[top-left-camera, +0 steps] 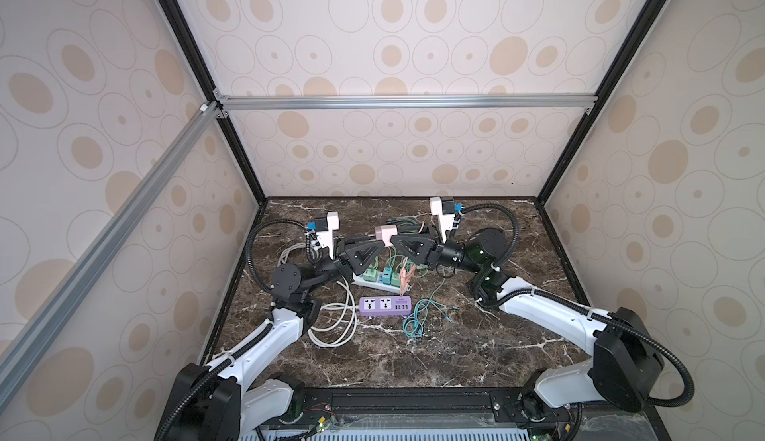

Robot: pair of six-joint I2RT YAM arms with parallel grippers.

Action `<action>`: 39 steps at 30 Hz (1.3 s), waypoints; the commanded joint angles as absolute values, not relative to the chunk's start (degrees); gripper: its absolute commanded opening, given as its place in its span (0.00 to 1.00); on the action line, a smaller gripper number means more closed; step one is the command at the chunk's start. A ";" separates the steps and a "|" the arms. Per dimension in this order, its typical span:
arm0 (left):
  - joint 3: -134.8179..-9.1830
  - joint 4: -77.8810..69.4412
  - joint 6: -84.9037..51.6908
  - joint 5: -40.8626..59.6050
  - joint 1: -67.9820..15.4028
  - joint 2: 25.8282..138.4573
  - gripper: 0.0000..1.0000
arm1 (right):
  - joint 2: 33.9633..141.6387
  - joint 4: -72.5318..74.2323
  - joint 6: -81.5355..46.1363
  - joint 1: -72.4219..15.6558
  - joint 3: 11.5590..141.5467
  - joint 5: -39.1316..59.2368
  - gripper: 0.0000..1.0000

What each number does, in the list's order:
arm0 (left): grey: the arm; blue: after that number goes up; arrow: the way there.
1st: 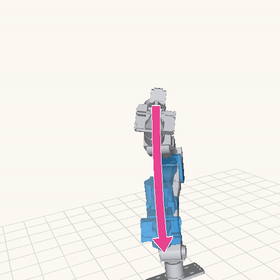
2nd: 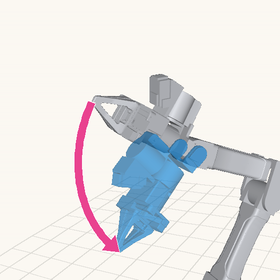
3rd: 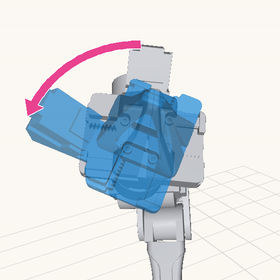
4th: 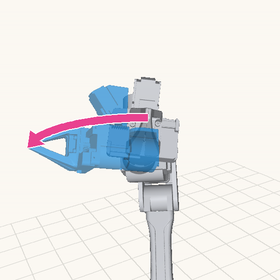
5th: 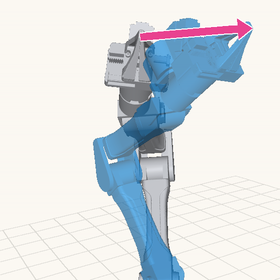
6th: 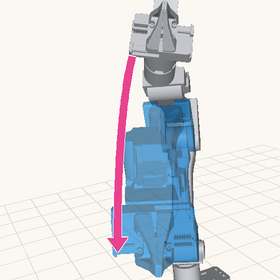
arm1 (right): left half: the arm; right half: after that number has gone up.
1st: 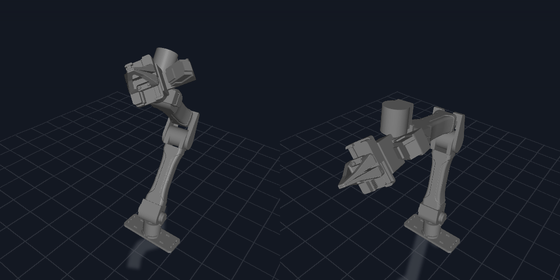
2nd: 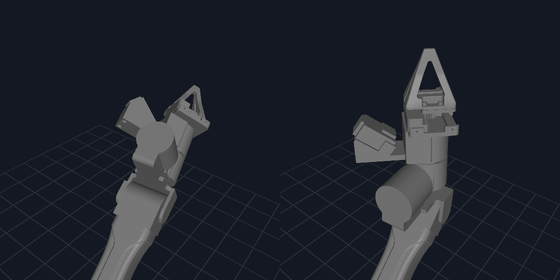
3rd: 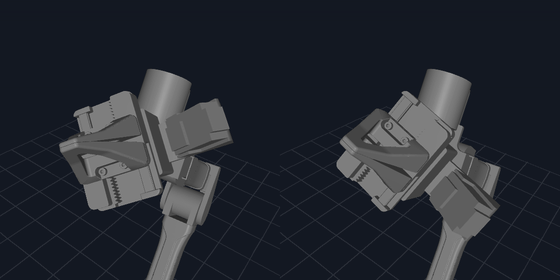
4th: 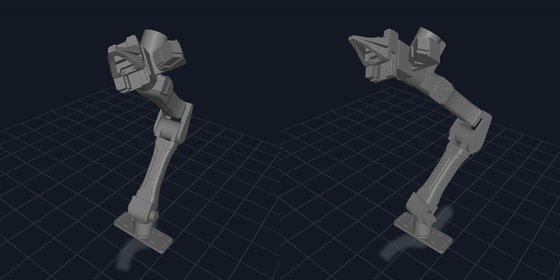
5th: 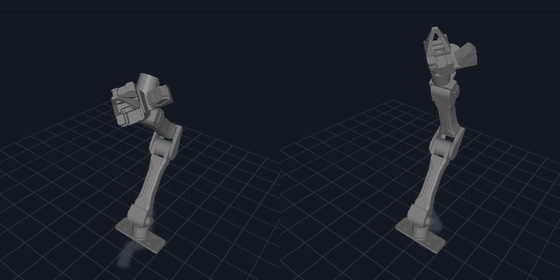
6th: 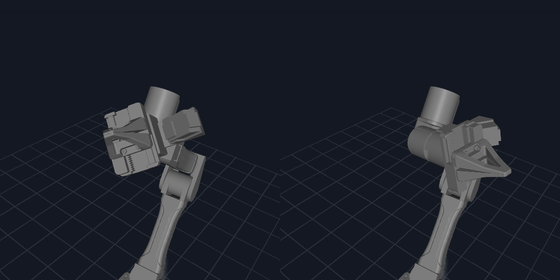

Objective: Insert the plug
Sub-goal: 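Raise and rotate the pink charger prongs-down between both grippers, then open the left gripper and draw it back while the right gripper holds the charger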

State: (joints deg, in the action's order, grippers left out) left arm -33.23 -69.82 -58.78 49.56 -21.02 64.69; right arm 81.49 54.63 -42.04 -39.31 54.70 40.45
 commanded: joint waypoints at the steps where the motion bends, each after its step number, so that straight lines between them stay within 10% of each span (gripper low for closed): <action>1: -33.84 -73.52 -59.96 49.90 -21.58 65.06 0.00 | 82.34 55.95 -42.27 -39.63 57.08 42.83 0.40; 18: -33.12 -73.91 -60.05 49.55 -21.71 65.31 0.00 | 82.27 54.49 -42.36 -39.65 57.68 43.11 0.19; 25: -32.96 -65.16 -55.10 49.76 -21.61 63.46 0.45 | 81.08 45.83 -38.76 -39.73 58.39 41.69 0.13; 39: -24.56 -41.39 -40.64 39.88 -21.36 50.60 0.75 | 73.60 14.75 -22.81 -39.19 61.23 35.45 0.08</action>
